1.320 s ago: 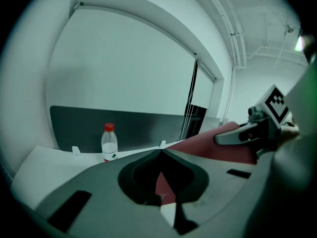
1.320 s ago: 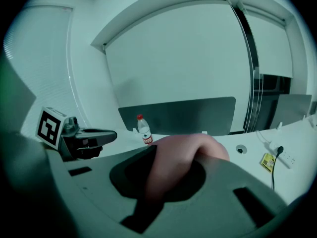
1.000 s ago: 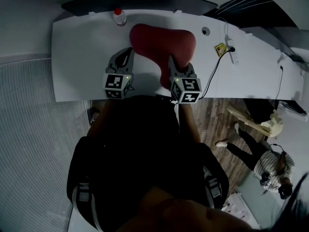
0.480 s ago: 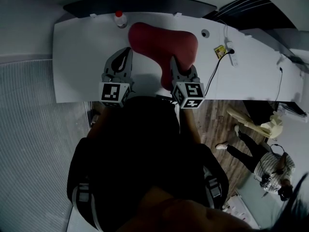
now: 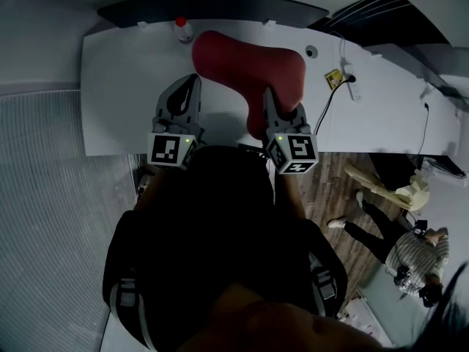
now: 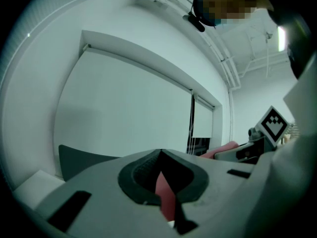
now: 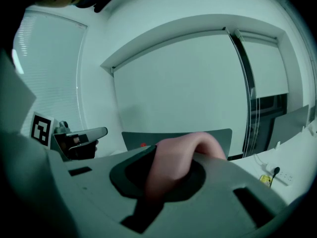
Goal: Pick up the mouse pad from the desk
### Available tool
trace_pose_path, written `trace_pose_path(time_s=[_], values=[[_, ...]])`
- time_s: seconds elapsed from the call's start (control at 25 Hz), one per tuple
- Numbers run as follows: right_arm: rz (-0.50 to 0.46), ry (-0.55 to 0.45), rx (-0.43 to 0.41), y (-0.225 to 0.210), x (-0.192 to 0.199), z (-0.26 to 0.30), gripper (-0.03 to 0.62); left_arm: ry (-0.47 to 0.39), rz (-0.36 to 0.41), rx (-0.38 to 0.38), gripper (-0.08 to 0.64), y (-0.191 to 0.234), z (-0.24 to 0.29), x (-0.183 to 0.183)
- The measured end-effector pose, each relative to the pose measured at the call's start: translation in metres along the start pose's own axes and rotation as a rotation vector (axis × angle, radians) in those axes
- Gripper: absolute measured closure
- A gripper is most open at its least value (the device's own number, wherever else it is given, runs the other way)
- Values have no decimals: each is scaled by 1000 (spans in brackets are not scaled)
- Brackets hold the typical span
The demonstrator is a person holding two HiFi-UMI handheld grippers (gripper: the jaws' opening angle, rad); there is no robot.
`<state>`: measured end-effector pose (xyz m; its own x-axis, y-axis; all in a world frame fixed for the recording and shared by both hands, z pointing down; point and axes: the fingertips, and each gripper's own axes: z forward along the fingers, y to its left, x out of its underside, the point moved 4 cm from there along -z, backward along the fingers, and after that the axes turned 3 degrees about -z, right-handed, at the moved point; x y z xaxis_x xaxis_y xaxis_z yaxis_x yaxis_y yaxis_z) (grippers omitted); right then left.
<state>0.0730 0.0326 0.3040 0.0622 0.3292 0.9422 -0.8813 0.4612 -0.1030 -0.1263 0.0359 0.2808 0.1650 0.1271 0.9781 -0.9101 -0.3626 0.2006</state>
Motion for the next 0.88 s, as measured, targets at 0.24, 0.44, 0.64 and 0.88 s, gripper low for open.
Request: trace_pose_path(time_s=[0.24, 0.44, 0.64, 0.88], values=[[-1, 0, 5, -1, 0, -2, 560, 1, -4, 2, 555, -1, 1, -1], [-4, -3, 8, -3, 3, -3, 560, -1, 1, 3, 555, -1, 0, 1], [1, -5, 12, -4, 2, -5, 560, -5, -16, -2, 555, -3, 1, -2], [4, -7, 18, -6, 3, -6, 560, -10, 1, 4, 555, -4, 1, -1]])
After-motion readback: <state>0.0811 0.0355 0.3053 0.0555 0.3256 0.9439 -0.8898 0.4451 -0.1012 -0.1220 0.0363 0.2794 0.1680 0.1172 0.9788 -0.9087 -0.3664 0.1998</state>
